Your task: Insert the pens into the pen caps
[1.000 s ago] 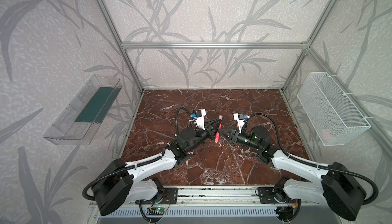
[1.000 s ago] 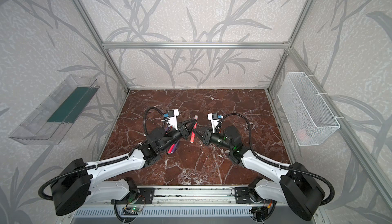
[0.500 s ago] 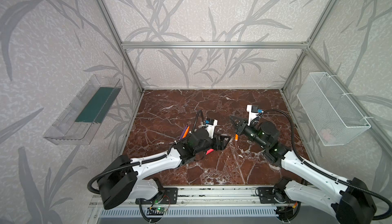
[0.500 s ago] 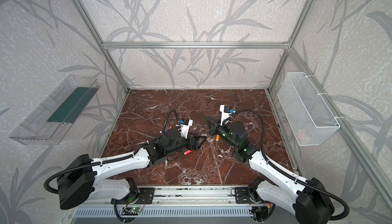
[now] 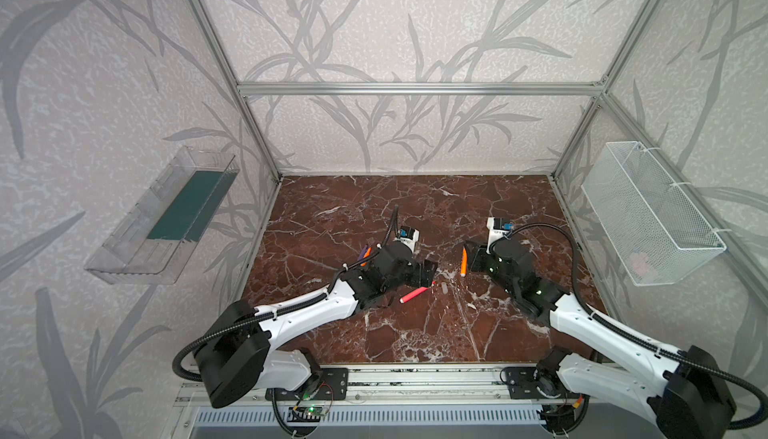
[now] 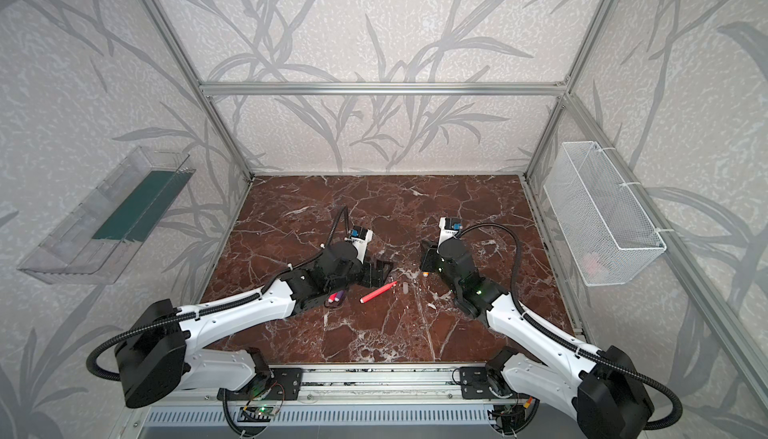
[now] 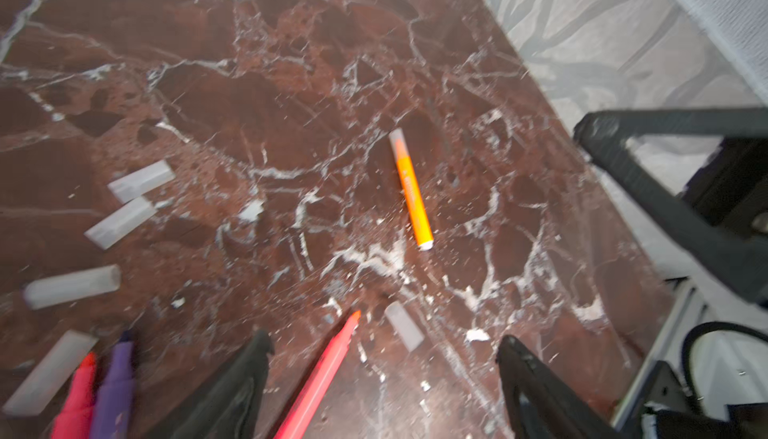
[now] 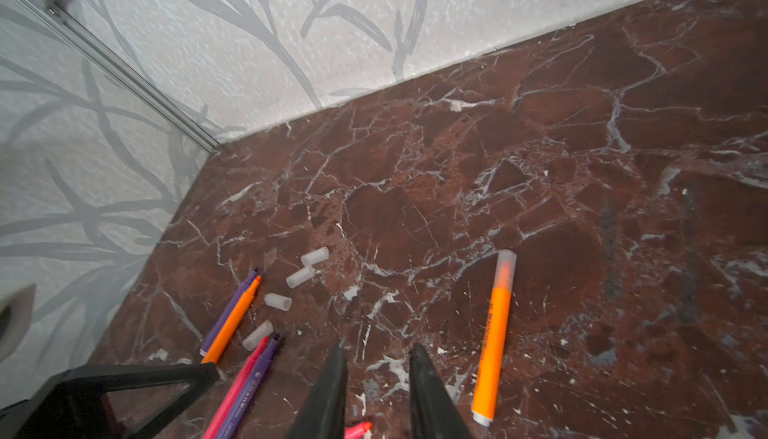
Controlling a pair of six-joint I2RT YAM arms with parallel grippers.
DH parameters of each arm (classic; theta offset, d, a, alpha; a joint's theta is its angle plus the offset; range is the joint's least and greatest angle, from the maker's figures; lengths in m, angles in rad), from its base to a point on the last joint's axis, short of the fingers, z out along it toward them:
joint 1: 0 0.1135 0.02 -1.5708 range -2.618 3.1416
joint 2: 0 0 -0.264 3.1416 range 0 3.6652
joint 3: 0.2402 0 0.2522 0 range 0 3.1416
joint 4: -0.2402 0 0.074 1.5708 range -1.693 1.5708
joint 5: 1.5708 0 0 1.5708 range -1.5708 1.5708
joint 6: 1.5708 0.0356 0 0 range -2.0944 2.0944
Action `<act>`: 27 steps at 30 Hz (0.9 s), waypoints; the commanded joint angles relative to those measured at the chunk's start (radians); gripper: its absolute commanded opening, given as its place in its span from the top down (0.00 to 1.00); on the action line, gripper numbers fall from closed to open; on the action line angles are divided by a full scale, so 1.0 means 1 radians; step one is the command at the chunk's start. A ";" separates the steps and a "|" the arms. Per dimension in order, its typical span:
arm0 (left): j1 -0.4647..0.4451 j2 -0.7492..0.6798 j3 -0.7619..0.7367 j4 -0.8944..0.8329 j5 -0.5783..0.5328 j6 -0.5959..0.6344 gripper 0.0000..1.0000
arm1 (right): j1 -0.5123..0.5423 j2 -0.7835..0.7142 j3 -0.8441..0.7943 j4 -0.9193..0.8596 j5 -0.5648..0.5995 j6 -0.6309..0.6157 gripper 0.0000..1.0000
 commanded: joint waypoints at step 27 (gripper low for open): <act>0.001 0.393 0.178 -0.362 0.145 0.105 0.47 | 0.148 0.346 0.124 -0.333 -0.078 -0.066 0.52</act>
